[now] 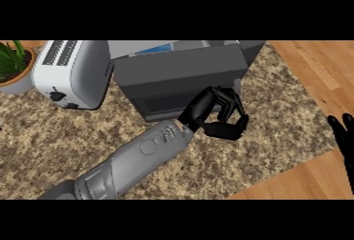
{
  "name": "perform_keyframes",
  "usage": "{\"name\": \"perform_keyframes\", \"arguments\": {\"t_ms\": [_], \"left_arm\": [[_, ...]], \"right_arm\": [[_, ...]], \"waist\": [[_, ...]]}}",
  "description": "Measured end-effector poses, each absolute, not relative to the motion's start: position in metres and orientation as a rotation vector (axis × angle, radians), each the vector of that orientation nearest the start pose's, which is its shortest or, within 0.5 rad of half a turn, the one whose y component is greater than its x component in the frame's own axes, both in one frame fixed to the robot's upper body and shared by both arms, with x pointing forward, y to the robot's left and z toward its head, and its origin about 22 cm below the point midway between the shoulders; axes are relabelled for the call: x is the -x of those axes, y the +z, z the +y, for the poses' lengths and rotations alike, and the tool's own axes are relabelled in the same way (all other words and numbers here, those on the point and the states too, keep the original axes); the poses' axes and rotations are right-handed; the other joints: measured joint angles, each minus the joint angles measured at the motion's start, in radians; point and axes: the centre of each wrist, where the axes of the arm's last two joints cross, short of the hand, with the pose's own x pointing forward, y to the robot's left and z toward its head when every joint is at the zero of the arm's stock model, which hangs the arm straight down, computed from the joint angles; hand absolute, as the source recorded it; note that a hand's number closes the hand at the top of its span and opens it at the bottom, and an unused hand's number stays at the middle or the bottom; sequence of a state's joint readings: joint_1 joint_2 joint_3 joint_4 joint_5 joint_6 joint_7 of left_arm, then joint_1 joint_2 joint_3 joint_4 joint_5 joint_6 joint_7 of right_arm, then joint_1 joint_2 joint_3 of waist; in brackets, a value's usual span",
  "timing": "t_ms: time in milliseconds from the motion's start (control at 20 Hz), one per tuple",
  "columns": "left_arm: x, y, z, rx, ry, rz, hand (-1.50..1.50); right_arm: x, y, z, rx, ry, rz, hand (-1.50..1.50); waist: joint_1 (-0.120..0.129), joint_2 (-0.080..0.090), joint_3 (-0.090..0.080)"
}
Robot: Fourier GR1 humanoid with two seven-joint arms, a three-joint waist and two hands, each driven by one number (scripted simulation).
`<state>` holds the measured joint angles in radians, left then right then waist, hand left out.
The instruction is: Pick up the milk, place it into the microwave and close the microwave
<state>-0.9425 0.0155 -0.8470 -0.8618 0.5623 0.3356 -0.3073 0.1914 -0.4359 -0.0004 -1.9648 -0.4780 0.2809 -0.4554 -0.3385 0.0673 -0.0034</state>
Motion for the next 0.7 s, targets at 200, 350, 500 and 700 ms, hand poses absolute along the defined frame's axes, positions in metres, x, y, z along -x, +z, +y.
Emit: {"name": "perform_keyframes", "arguments": {"t_ms": [200,350,500,700], "left_arm": [[-0.348,0.068,-0.007,0.39,-0.603,-1.813,1.5],[-0.356,0.071,-0.003,0.346,-0.574,-1.818,1.5],[-0.364,0.074,0.002,0.304,-0.546,-1.822,1.5],[-0.37,0.077,0.006,0.274,-0.494,-1.824,1.5]], "right_arm": [[-0.193,0.097,-0.307,-0.418,0.251,-2.191,-1.5],[-0.194,0.103,-0.308,-0.431,0.264,-2.193,-1.5],[-0.195,0.109,-0.31,-0.437,0.284,-2.191,-1.5],[-0.198,0.116,-0.313,-0.441,0.31,-2.191,-1.5]], "waist": [[-0.029,0.008,0.001],[-0.046,0.013,0.002],[-0.063,0.018,0.002],[-0.079,0.021,0.001]]}}
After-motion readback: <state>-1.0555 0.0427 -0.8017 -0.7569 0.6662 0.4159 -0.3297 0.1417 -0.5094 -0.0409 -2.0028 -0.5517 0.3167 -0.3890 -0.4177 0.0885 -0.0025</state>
